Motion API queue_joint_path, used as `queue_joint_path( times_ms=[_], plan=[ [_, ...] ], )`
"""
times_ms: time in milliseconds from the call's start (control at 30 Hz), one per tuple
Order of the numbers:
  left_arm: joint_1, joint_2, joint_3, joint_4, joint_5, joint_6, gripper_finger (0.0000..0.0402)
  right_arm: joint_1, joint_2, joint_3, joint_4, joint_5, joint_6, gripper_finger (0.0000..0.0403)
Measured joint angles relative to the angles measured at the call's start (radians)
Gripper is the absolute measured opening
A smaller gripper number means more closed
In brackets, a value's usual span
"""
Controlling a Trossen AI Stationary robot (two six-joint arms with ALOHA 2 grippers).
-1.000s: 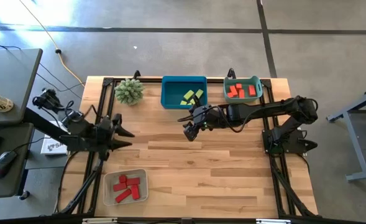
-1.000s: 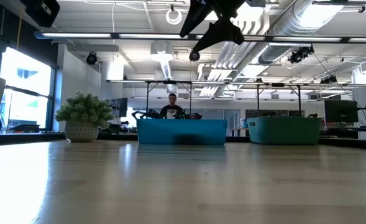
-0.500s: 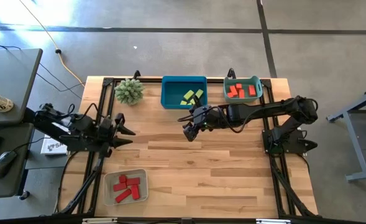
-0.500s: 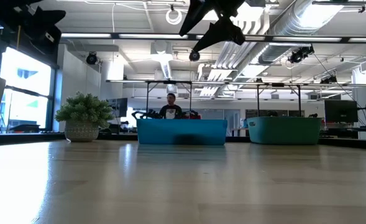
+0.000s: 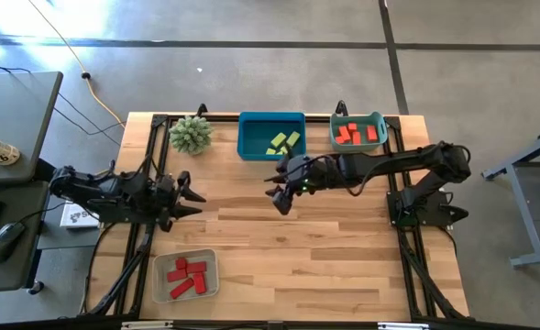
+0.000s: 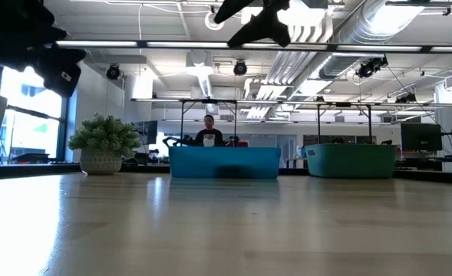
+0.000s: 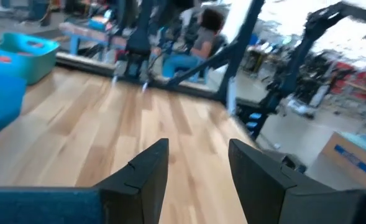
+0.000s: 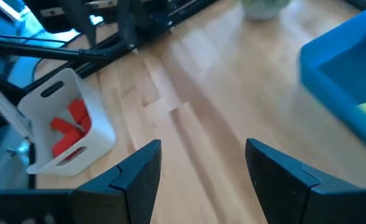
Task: Sort & place blocks by color
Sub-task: Return to Home Position
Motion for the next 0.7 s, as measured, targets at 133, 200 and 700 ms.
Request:
queue_joint_path(
  times_ms=[133,200,700],
  plan=[
    [0.036,0.008,-0.016,0.042,0.037,-0.004,0.015,-0.002,-0.071,0.0,-0.054,0.067,-0.067,0.022],
    [0.055,0.012,-0.016,0.047,0.034,-0.004,0.0143,-0.002,-0.121,0.0,-0.1,0.117,-0.106,0.022],
    [0.109,0.026,-0.015,0.045,-0.023,-0.162,0.013,-0.008,-0.549,-0.179,-0.226,0.316,-0.311,0.022]
  ],
)
